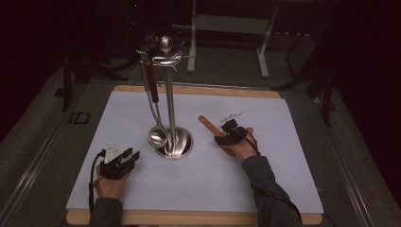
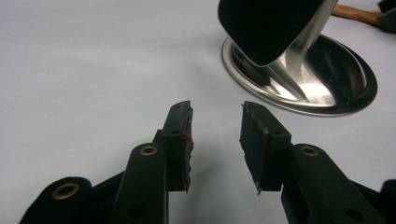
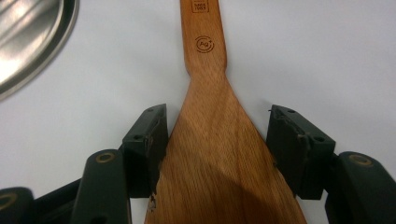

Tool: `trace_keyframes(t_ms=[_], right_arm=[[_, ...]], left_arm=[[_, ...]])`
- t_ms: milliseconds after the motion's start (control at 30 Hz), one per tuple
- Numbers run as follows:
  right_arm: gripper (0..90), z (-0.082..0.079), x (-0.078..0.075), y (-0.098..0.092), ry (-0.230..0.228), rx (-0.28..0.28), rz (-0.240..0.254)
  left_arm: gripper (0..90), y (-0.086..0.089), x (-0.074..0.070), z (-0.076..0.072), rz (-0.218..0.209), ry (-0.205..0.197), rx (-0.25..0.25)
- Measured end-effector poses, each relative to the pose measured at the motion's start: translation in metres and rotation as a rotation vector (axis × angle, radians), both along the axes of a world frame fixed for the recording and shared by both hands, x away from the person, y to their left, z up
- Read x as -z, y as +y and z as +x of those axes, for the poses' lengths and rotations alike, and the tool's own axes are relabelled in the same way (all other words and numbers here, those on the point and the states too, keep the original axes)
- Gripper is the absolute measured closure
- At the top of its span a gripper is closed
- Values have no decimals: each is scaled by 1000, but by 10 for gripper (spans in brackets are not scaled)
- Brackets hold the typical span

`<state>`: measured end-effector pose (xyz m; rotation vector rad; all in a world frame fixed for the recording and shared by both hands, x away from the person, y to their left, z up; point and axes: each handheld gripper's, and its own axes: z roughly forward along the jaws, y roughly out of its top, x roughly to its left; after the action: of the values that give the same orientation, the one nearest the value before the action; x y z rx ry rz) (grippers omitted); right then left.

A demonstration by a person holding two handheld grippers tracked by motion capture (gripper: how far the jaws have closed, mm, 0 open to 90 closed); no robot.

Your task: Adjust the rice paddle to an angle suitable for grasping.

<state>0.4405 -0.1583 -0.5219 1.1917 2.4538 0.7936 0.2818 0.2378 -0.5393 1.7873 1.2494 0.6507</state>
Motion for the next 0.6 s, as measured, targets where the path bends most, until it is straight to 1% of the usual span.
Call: trace_keyframes(t_ms=[33, 167, 267, 433, 500, 600], right_arm=[[389, -10, 0, -8, -4, 2, 2], [389, -29, 0, -20, -6, -10, 3], [389, -43, 0, -31, 3, -18, 6], [389, -68, -1, -50, 13, -41, -8], [388, -78, -2, -57, 27, -38, -12], [389, -94, -2, -68, 26, -27, -16]], left_arm=[[637, 0, 0, 0, 1, 0, 0], [637, 0, 0, 0, 2, 1, 0], [637, -1, 0, 0, 3, 1, 0], [637, -1, 0, 0, 7, 2, 0], [637, -1, 0, 0, 10, 2, 1], [637, -1, 0, 0, 12, 2, 0]])
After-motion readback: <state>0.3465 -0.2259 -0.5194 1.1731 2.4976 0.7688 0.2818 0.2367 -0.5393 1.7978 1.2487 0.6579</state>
